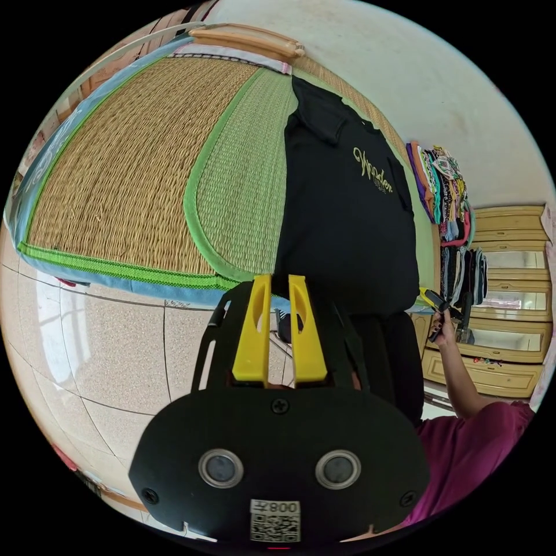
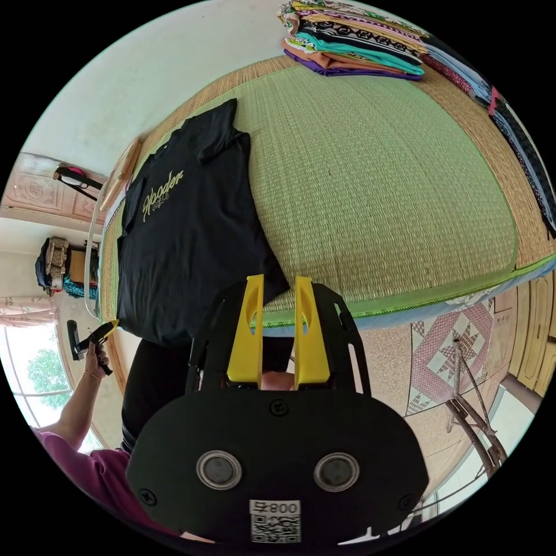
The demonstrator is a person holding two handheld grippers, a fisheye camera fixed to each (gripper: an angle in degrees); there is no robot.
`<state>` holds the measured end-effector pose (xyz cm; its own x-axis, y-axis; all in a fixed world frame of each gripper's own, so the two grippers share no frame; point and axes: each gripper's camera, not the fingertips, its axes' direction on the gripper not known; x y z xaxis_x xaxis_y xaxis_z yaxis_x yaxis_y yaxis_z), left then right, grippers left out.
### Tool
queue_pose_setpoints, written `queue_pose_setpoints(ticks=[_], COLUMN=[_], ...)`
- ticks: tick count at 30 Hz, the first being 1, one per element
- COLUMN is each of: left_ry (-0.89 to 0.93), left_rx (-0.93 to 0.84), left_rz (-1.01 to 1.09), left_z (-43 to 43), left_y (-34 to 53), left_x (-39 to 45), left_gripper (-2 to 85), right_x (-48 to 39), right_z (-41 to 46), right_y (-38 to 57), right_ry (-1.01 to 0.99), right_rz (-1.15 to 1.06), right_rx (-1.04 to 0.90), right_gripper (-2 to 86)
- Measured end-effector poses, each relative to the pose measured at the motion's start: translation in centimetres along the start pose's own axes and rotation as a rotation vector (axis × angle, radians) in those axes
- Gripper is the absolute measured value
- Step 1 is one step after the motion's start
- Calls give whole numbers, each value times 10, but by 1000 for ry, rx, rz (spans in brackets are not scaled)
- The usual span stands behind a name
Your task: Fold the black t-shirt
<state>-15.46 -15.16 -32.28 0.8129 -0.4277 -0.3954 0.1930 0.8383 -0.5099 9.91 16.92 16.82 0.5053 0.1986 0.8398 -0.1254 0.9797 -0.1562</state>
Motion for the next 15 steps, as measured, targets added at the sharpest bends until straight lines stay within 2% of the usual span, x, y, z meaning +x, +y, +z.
queue_pose_setpoints(ticks=[15], left_ry=[124], left_rx=[24], left_rz=[-41], left_z=[-58], left_y=[21], left_x=[7], left_gripper=[23], right_x=[49], right_z=[-31], right_y=[18], right_ry=[-145], right_rz=[3], right_rx=[-22], right_gripper=[27])
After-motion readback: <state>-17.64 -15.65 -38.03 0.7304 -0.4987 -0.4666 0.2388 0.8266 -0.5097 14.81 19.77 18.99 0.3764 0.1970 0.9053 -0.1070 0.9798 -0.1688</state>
